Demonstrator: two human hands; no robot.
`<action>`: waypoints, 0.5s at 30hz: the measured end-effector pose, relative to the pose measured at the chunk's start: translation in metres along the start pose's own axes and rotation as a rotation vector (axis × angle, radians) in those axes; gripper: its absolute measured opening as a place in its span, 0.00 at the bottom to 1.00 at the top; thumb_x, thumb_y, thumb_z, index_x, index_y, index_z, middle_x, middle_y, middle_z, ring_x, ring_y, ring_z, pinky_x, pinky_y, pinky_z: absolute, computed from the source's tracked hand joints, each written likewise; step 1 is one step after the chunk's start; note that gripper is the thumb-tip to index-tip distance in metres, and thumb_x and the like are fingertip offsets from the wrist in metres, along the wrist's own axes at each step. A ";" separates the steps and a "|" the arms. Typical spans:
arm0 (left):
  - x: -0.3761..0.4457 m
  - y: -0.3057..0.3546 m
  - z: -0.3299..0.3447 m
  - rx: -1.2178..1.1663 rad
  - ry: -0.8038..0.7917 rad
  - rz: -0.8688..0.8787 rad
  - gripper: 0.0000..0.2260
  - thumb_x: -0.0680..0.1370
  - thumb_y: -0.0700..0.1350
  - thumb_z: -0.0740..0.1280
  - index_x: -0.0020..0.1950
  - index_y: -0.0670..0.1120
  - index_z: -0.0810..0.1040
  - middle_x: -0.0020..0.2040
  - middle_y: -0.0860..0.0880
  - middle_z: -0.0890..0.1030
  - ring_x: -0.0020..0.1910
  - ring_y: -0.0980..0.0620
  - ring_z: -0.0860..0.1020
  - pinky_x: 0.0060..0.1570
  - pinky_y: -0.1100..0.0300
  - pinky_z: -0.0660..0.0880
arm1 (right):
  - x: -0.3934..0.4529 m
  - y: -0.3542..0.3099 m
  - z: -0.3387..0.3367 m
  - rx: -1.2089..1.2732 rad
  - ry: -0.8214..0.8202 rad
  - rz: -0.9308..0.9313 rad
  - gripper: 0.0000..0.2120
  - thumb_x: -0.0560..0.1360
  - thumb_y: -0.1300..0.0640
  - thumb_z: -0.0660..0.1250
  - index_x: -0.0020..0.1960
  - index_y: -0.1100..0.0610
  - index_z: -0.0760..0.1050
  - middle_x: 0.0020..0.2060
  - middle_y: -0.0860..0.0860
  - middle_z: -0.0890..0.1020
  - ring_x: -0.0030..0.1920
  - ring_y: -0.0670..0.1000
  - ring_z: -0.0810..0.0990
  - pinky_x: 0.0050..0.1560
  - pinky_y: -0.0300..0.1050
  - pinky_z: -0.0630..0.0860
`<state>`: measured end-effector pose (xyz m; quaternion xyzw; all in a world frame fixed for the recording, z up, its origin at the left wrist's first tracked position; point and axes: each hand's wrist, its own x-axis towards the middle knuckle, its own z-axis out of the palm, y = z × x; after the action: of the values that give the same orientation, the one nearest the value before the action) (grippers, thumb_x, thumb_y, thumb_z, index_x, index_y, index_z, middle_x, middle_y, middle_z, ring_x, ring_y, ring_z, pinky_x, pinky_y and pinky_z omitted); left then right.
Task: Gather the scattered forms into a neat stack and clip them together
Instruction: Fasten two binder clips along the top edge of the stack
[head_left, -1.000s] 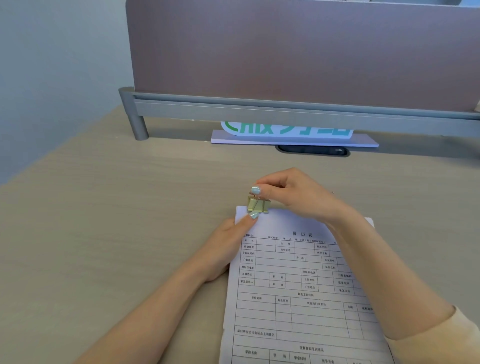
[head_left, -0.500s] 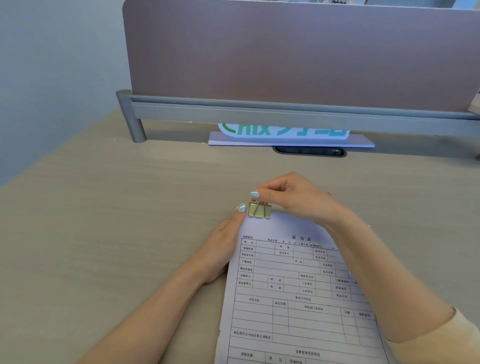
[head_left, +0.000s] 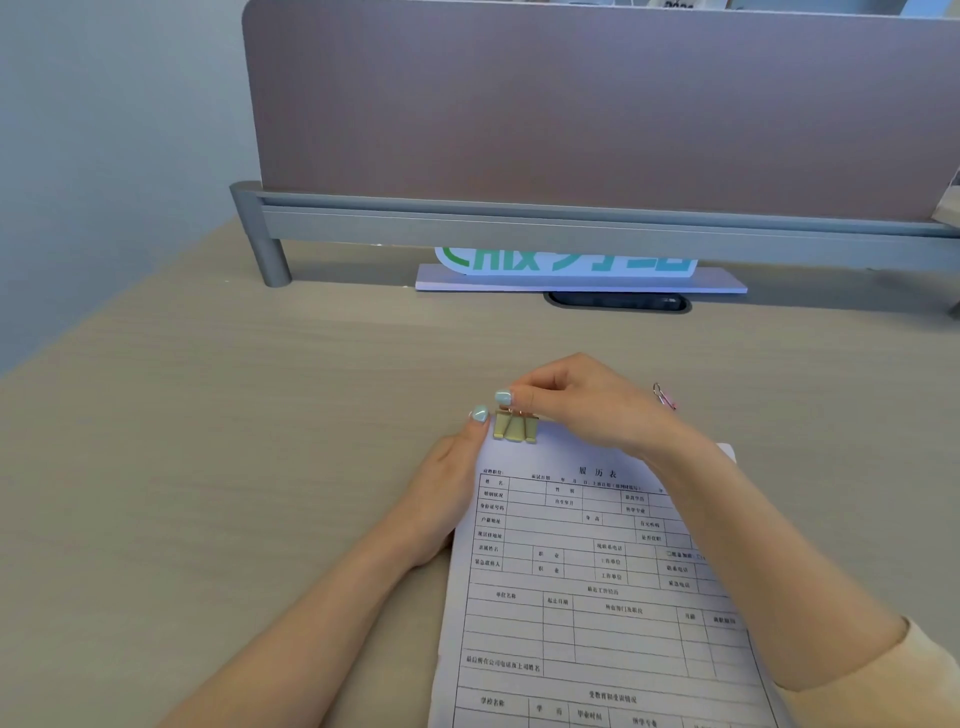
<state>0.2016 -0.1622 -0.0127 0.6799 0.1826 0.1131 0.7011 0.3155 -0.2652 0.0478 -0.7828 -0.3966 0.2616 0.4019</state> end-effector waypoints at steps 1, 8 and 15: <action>0.000 0.000 0.000 0.002 0.001 0.000 0.22 0.79 0.57 0.51 0.42 0.50 0.82 0.36 0.53 0.85 0.37 0.59 0.82 0.36 0.68 0.76 | 0.000 0.000 0.000 0.001 -0.001 0.004 0.14 0.73 0.45 0.66 0.41 0.53 0.84 0.37 0.49 0.82 0.41 0.47 0.72 0.43 0.44 0.66; -0.001 0.001 0.001 0.044 0.013 0.008 0.23 0.80 0.56 0.51 0.38 0.49 0.81 0.29 0.56 0.83 0.30 0.62 0.79 0.29 0.72 0.72 | -0.002 0.000 0.000 0.031 -0.013 -0.020 0.10 0.74 0.49 0.66 0.41 0.52 0.83 0.32 0.42 0.83 0.38 0.39 0.76 0.45 0.32 0.70; -0.002 0.002 0.001 0.048 -0.005 0.028 0.22 0.80 0.55 0.50 0.39 0.49 0.80 0.29 0.57 0.83 0.31 0.64 0.80 0.30 0.72 0.72 | -0.003 0.002 0.002 0.022 0.009 -0.032 0.11 0.72 0.46 0.66 0.42 0.51 0.84 0.31 0.40 0.82 0.37 0.40 0.77 0.48 0.40 0.72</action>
<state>0.2001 -0.1643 -0.0108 0.6994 0.1740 0.1168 0.6834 0.3127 -0.2676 0.0451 -0.7730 -0.4043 0.2562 0.4165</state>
